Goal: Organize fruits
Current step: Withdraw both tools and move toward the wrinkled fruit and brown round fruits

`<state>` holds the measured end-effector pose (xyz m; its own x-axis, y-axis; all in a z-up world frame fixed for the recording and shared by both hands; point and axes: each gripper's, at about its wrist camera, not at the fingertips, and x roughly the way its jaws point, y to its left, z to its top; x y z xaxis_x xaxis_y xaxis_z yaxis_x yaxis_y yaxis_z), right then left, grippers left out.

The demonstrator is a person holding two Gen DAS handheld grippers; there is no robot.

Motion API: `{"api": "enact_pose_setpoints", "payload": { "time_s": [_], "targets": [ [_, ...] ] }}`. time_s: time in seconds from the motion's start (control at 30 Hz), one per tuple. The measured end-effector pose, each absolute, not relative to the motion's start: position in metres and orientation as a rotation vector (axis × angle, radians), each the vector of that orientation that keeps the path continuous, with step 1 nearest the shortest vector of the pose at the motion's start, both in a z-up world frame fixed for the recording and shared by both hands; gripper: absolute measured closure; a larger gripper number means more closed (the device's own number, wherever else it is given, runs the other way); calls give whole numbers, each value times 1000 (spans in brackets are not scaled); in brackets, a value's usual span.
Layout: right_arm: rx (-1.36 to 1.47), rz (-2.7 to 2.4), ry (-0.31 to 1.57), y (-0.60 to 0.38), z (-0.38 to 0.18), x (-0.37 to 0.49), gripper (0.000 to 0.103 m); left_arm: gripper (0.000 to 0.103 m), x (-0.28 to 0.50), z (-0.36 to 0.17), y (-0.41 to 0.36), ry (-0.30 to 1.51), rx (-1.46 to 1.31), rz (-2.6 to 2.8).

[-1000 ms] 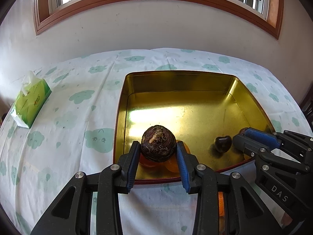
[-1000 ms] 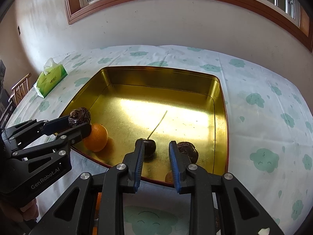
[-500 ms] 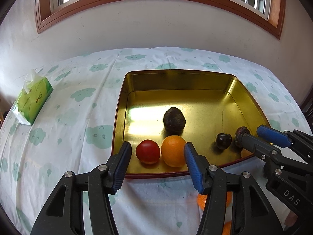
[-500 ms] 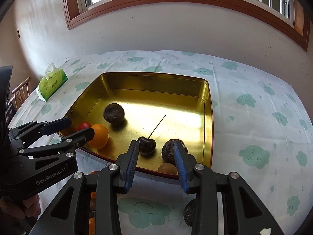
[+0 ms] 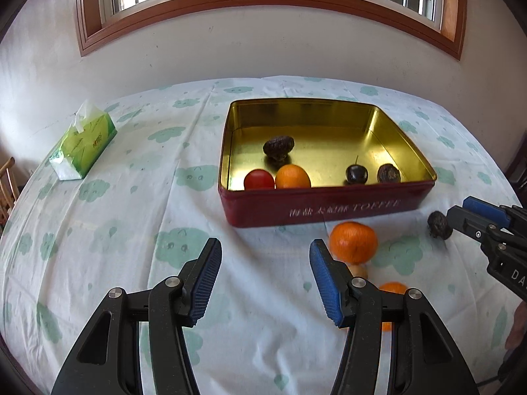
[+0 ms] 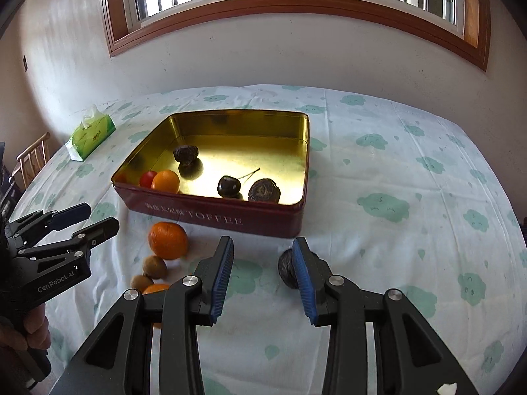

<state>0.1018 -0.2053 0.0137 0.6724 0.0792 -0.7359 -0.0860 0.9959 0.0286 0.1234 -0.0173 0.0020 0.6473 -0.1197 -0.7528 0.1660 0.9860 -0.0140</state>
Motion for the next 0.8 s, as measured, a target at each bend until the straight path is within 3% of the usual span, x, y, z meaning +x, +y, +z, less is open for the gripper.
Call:
{"api": "enact_pose_setpoints", "payload": {
  "time_s": [0.37, 0.8],
  "targets": [
    [-15, 59, 894, -218, -24, 42, 68, 46, 62, -31, -16, 907, 56, -177],
    [-5, 55, 905, -224, -38, 45, 68, 46, 57, -39, -34, 907, 68, -204]
  ]
}}
